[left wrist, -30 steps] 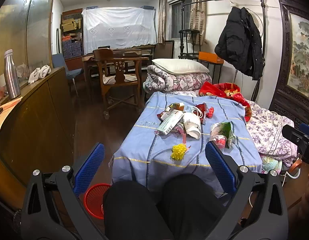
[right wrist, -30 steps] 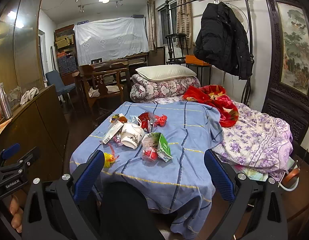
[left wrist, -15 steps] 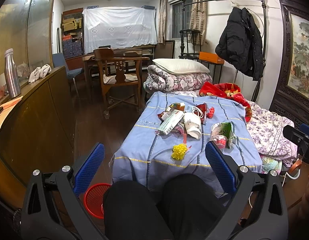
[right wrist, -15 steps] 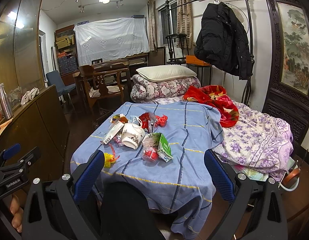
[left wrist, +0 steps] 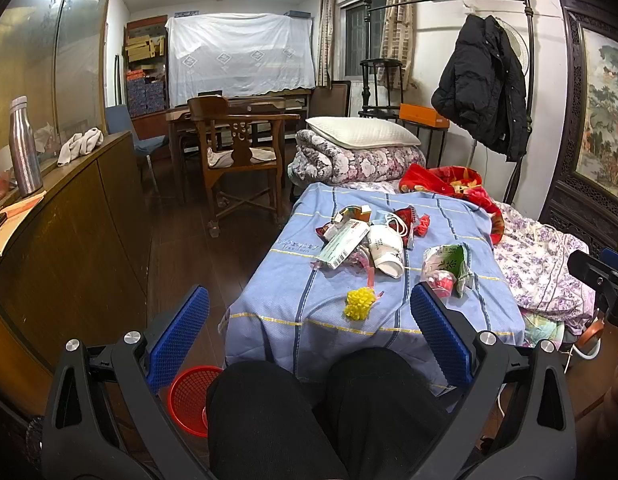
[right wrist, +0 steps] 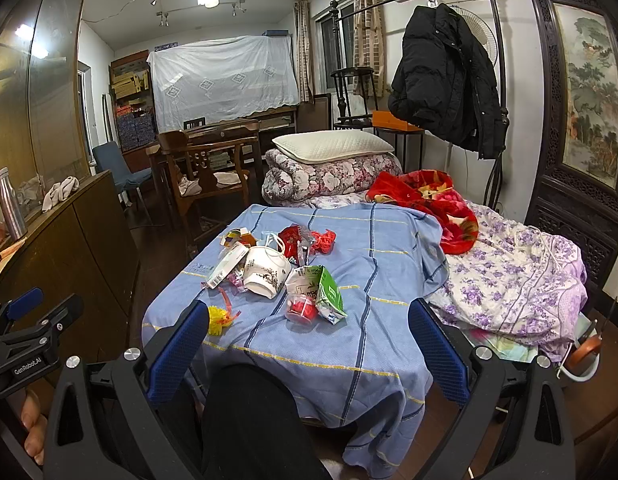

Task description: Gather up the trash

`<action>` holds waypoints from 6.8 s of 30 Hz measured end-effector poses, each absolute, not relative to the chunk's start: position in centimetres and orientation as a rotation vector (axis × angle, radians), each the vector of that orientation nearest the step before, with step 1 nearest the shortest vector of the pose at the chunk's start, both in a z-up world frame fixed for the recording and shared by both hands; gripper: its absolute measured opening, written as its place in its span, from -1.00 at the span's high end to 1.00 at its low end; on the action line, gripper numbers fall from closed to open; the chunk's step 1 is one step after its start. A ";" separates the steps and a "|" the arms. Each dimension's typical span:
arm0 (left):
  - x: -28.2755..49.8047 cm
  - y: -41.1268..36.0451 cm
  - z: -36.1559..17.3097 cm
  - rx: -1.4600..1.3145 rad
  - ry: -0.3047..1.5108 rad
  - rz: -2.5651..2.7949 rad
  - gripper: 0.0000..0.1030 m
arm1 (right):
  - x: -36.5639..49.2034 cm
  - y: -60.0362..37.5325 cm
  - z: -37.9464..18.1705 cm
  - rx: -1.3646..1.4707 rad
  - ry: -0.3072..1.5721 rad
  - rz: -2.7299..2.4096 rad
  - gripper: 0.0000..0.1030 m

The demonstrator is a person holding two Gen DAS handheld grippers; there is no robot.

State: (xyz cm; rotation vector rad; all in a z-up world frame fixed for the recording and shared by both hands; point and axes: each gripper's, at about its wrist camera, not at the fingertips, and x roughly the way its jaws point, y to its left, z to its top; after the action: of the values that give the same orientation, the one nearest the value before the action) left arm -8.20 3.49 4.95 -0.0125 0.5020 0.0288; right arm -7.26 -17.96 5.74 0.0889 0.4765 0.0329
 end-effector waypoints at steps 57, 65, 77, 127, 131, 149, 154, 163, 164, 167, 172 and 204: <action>13.3 -0.8 -10.2 0.019 0.852 -0.203 -0.07 | 17.0 -23.7 -8.6 0.399 0.690 0.183 0.42; 14.0 0.8 -9.9 -0.081 0.860 -0.240 0.18 | 17.4 -23.9 -9.3 0.410 0.687 0.172 0.40; 13.6 8.2 -6.1 -0.244 0.801 -0.152 0.29 | 17.1 -24.4 -4.5 0.395 0.542 0.136 0.46; 6.6 30.7 -28.0 -0.431 1.236 0.244 -0.60 | 11.2 2.3 -5.9 0.143 0.743 0.654 0.46; 4.6 32.0 -26.8 -0.425 1.187 0.288 -0.69 | 11.2 5.6 -6.3 0.103 0.782 0.713 0.46; -7.1 33.8 -25.8 -0.351 1.191 0.394 -0.81 | 11.7 23.7 -12.5 -0.206 1.058 0.875 0.45; -7.3 34.1 -25.8 -0.352 1.179 0.400 -0.81 | 12.2 27.4 -14.2 -0.276 1.113 0.852 -0.23; -6.8 33.7 -23.4 -0.331 1.123 0.388 -0.81 | 10.1 28.3 -13.6 -0.353 0.951 0.837 -0.34; -6.7 33.6 -22.9 -0.332 1.112 0.386 -0.81 | 9.6 28.0 -13.2 -0.354 0.926 0.835 -0.34; -6.4 33.0 -21.0 -0.308 1.074 0.383 -0.81 | 9.2 26.7 -12.1 -0.329 0.873 0.840 -0.34; -5.8 31.0 -16.7 -0.227 0.991 0.372 -0.85 | 7.8 23.9 -9.3 -0.313 0.789 0.809 -0.34; 10.0 3.1 -7.9 0.006 0.880 -0.056 -0.86 | 11.6 -23.7 -8.9 0.370 0.695 0.247 -0.72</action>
State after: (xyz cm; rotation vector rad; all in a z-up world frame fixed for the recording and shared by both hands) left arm 10.00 3.13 -7.94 0.0055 0.8803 -0.0557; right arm 11.57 -23.74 -8.86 0.3700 0.6952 0.2472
